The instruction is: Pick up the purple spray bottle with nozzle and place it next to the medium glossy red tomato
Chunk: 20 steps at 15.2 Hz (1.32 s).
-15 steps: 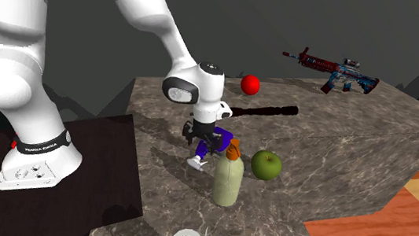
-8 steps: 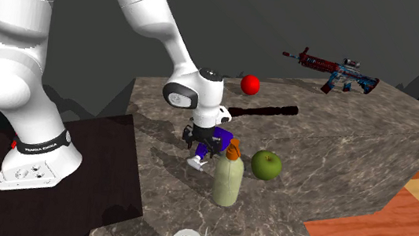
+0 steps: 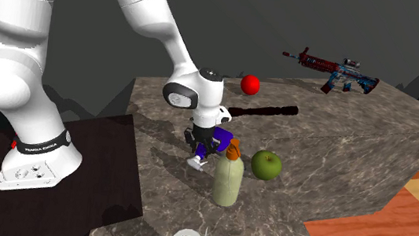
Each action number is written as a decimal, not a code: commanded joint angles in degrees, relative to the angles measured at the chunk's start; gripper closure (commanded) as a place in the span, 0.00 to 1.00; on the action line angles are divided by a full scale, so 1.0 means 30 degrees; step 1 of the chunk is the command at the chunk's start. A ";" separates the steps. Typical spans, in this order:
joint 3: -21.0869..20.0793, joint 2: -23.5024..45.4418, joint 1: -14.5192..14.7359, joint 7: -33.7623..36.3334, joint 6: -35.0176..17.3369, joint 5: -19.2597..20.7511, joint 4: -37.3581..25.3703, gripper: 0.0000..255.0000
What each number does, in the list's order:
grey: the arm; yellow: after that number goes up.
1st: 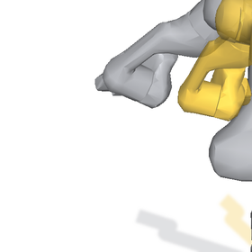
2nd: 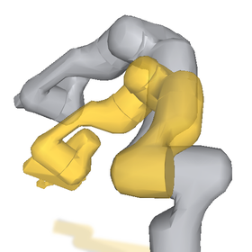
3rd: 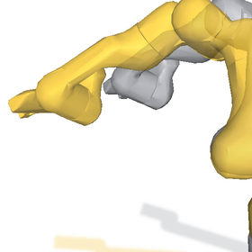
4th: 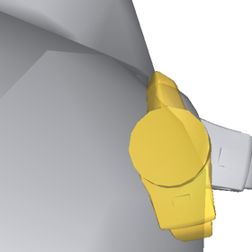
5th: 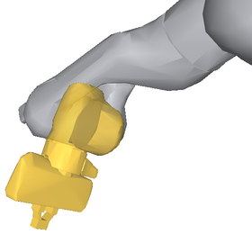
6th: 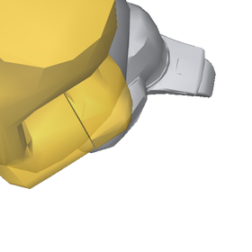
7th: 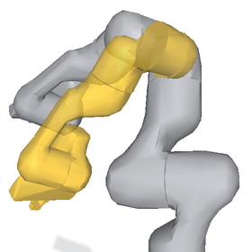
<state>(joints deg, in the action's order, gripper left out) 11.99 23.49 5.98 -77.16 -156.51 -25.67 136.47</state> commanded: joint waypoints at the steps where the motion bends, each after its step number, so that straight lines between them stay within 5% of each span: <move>1: -0.0002 -0.0002 0.0002 0.0000 -0.0001 0.0000 -0.0002 1.00; 5: -0.0005 0.0004 -0.0001 -0.0004 -0.0005 -0.0004 -0.0004 1.00; 20: 0.1920 -0.4004 0.1319 0.2565 0.3092 0.3190 0.0650 1.00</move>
<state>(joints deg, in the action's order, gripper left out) 17.43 12.20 9.87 -69.80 -147.86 -16.70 138.36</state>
